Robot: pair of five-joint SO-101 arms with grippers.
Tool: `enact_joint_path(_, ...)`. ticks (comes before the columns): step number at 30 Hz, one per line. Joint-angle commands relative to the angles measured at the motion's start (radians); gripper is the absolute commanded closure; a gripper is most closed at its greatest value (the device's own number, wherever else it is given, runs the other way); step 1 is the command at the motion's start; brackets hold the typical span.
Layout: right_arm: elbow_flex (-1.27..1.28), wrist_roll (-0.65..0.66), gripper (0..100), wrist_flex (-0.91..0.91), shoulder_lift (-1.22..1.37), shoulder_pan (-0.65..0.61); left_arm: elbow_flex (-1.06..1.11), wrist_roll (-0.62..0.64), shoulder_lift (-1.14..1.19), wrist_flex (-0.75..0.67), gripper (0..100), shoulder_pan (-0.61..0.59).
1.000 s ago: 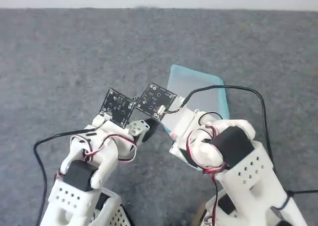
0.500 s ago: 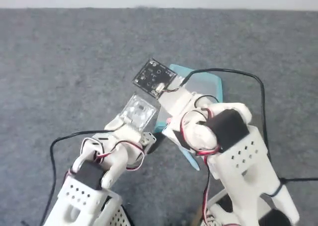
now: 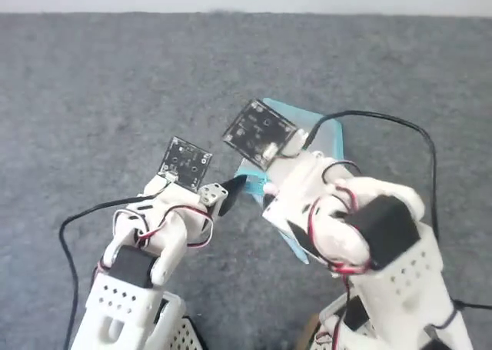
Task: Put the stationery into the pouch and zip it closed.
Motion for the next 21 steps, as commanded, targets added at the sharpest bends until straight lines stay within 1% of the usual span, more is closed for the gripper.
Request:
enact_joint_path(1,-0.060,-0.003,99.1,0.025,-0.045,-0.068,-0.008,0.023,0.008,-0.035,74,-0.012)
enact_joint_path(7,-0.084,0.005,99.1,0.041,-0.054,-0.087,-0.008,0.025,0.008,-0.037,74,-0.012)
enact_joint_path(9,-0.112,0.023,99.1,0.058,-0.056,-0.096,-0.008,0.025,0.008,-0.057,74,-0.012)
enact_joint_path(11,-0.121,0.023,99.1,0.061,-0.056,-0.131,-0.002,0.025,0.008,-0.075,74,-0.006)
enact_joint_path(15,-0.101,0.028,99.1,0.061,-0.056,-0.217,0.031,0.026,0.008,-0.117,74,0.061)
enact_joint_path(18,-0.097,0.032,99.1,0.061,-0.056,-0.254,0.058,0.025,0.008,-0.158,78,0.092)
enact_joint_path(21,-0.097,0.040,99.1,0.062,-0.056,-0.257,0.068,0.021,0.008,-0.175,82,0.089)
